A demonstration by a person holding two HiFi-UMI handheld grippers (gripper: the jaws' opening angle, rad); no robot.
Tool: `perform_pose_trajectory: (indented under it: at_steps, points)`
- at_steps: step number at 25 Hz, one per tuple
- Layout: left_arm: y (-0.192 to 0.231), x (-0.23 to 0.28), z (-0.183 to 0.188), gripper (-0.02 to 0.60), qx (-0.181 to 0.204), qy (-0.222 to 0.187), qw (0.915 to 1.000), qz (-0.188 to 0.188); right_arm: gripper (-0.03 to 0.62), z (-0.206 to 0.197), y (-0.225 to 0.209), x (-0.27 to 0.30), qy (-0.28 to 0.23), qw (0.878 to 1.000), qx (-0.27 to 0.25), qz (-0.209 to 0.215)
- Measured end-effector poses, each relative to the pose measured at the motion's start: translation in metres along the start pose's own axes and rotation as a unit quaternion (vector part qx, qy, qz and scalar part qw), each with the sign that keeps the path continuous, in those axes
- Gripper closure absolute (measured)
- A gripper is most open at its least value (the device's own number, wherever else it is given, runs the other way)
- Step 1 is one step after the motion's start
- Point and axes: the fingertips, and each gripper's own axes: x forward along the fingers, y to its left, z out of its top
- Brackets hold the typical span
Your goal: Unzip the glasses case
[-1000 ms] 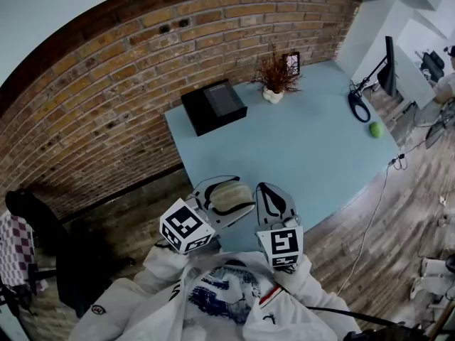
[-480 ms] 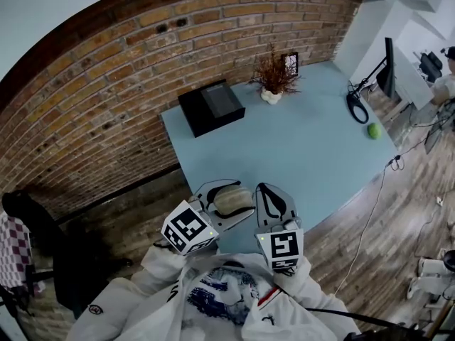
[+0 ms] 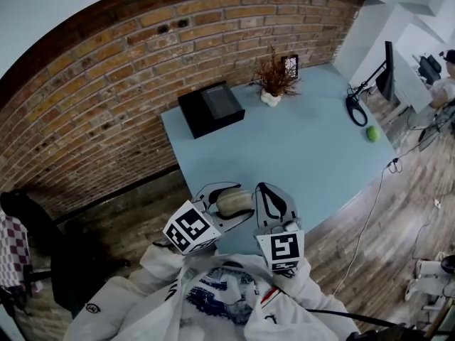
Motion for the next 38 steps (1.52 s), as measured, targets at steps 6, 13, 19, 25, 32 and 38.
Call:
perform_pose_trajectory:
  at_steps: [6, 13, 19, 25, 32, 38]
  points:
    - [-0.001, 0.003, -0.009, 0.293, 0.001, 0.019, 0.9998, 0.0, 0.579, 0.005, 0.001, -0.001, -0.001, 1.0, -0.006, 0.0]
    - [-0.002, 0.008, -0.022, 0.293, 0.002, 0.039, 0.9992, 0.001, 0.579, 0.008, 0.003, -0.003, -0.007, 1.0, -0.012, 0.004]
    - [-0.006, 0.009, -0.033, 0.293, 0.002, 0.055, 0.9985, 0.001, 0.579, 0.01, 0.007, -0.008, -0.015, 1.0, -0.015, 0.004]
    - [-0.014, 0.013, -0.039, 0.291, 0.007, 0.07, 0.9975, -0.001, 0.577, -0.004, 0.007, -0.016, 0.004, 1.0, 0.007, 0.01]
    - [-0.032, 0.01, -0.024, 0.29, -0.026, 0.033, 0.998, -0.048, 0.576, -0.005, 0.004, -0.027, -0.022, 0.989, 0.109, 0.094]
    - [-0.033, 0.007, -0.017, 0.29, -0.038, 0.015, 0.9982, -0.044, 0.529, 0.001, 0.002, -0.036, -0.023, 0.985, 0.105, 0.136]
